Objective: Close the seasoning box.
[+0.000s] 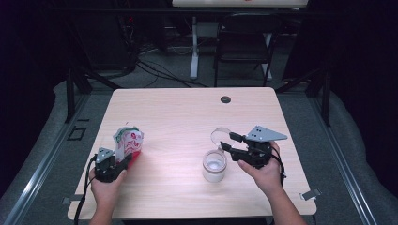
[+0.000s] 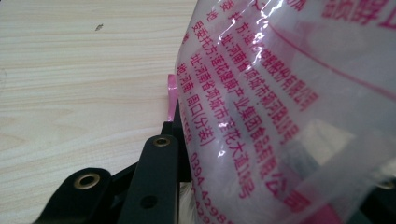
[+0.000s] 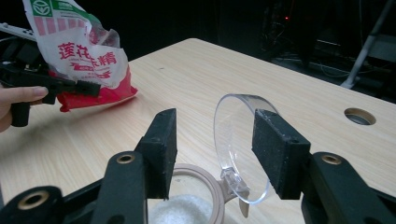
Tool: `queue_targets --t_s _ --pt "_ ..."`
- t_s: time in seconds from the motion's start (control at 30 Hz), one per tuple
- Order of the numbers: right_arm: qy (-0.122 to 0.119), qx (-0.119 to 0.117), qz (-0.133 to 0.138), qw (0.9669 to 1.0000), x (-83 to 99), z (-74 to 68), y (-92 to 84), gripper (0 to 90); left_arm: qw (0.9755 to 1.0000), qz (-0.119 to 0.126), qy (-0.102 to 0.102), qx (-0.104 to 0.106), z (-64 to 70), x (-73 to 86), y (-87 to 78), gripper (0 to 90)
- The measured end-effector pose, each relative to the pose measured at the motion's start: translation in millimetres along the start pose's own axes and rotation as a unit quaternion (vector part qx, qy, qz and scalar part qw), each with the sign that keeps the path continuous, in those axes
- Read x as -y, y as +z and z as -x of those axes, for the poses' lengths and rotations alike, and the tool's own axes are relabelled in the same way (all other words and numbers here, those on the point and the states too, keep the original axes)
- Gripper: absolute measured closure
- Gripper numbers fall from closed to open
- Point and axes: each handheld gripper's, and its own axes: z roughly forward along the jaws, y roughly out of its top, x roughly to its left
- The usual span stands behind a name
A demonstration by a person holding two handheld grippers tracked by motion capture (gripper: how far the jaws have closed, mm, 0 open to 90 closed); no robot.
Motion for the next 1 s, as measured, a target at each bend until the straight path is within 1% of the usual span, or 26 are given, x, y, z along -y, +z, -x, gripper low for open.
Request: queue_targets --t_s 0.1,0.23,0.3,0.37,0.5,0.57,0.63,0.67,0.7,0.73,0.77,0.8,0.83,0.93,1.0 --pt "0.001 0.001 -0.003 1.0 1.1 0.2 0.9 49.2 1.0 -0.002 -0.004 0.0 -0.7 1.5 1.7 73.9" --pt "0.001 0.003 -0.003 1.0 1.0 0.5 0.9 49.2 1.0 -0.002 -0.005 -0.006 -2.5 3.4 4.0 73.8" --pt "0.004 0.003 -0.001 1.0 0.8 0.5 0.7 49.2 0.9999 -0.008 -0.004 -0.008 -2.9 4.0 4.5 73.7" --pt "0.006 0.002 -0.002 1.0 0.3 1.4 0.0 49.3 0.9999 -0.009 -0.001 -0.007 -3.4 5.2 5.7 73.2" --pt "0.01 0.004 -0.005 0.9999 -0.2 3.8 -1.9 49.5 1.0 -0.004 -0.001 -0.004 -3.5 5.6 5.1 70.5" --pt "0.012 0.003 -0.006 0.9999 -0.2 4.6 -2.3 49.4 1.0 -0.001 -0.004 -0.002 -2.7 5.5 4.5 66.6" --pt "0.013 0.004 -0.004 0.9999 0.0 4.9 -2.2 49.4 1.0 -0.008 -0.002 0.001 -2.3 5.6 4.4 60.7" --pt "0.014 0.004 -0.004 0.9999 0.0 5.0 -2.2 49.4 0.9999 -0.01 -0.001 0.002 -1.8 6.1 4.6 57.6" --pt "0.014 0.004 -0.005 0.9999 0.0 5.0 -2.2 49.4 0.9999 -0.013 0.007 -0.001 -1.5 6.4 4.0 55.3" --pt "0.013 0.004 -0.005 0.9999 0.0 5.1 -2.3 49.4 0.9999 -0.011 0.011 -0.001 -1.0 6.5 3.1 52.8" --pt "0.011 0.005 -0.007 0.9999 -0.2 5.2 -2.7 49.4 0.9999 -0.004 0.013 -0.002 -0.4 6.1 1.4 48.9" --pt "0.01 0.006 -0.007 0.9999 -0.4 5.1 -3.0 49.5 0.9999 0.008 0.012 -0.003 0.3 5.5 -0.2 45.1" --pt "0.01 0.007 -0.006 0.9999 -0.6 5.0 -3.3 49.4 0.9998 0.014 0.011 0.0 0.9 4.2 -2.9 42.5" --pt "0.01 0.008 -0.003 0.9999 -1.6 5.2 -5.0 49.2 0.9994 0.032 0.012 0.012 3.4 2.3 -8.0 38.2" --pt "0.009 0.008 -0.002 0.9999 -2.5 5.8 -6.3 49.0 0.9993 0.032 0.016 0.014 5.2 1.5 -10.5 38.2"
